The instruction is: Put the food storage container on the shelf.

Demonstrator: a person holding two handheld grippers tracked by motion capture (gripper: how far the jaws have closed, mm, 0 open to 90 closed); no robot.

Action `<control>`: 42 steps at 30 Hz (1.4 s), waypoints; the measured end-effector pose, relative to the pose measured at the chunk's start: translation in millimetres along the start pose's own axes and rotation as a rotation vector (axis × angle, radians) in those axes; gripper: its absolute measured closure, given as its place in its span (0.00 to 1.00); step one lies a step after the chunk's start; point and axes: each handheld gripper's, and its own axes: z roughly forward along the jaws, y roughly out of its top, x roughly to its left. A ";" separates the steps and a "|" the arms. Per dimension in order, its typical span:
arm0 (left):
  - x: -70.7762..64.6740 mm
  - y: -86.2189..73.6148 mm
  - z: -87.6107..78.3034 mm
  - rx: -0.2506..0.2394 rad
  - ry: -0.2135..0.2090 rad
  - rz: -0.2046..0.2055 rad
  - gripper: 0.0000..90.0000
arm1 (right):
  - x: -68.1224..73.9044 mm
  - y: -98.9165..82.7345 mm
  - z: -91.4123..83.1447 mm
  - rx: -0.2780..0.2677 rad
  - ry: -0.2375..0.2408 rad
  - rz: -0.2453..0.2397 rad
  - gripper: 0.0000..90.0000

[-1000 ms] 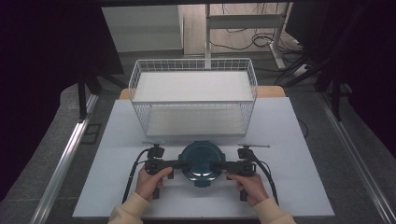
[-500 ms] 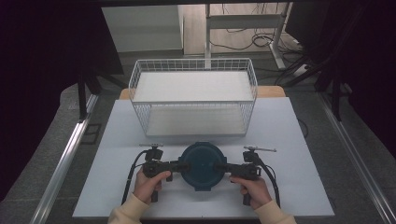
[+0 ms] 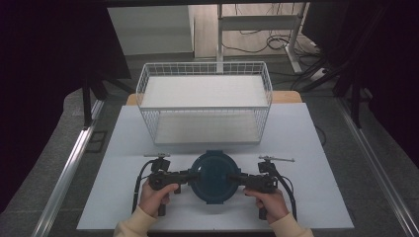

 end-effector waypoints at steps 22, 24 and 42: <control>-32.8 7.8 -27.6 -0.057 -0.008 0.129 0.51 | 35.5 8.0 -23.4 -0.083 0.018 -0.199 0.44; -35.7 8.4 -29.9 -0.063 -0.008 0.139 0.51 | 38.7 8.7 -25.6 -0.091 0.018 -0.218 0.44; -50.3 14.0 -42.8 -0.099 -0.009 0.191 0.51 | 57.0 13.5 -36.2 -0.131 0.020 -0.291 0.44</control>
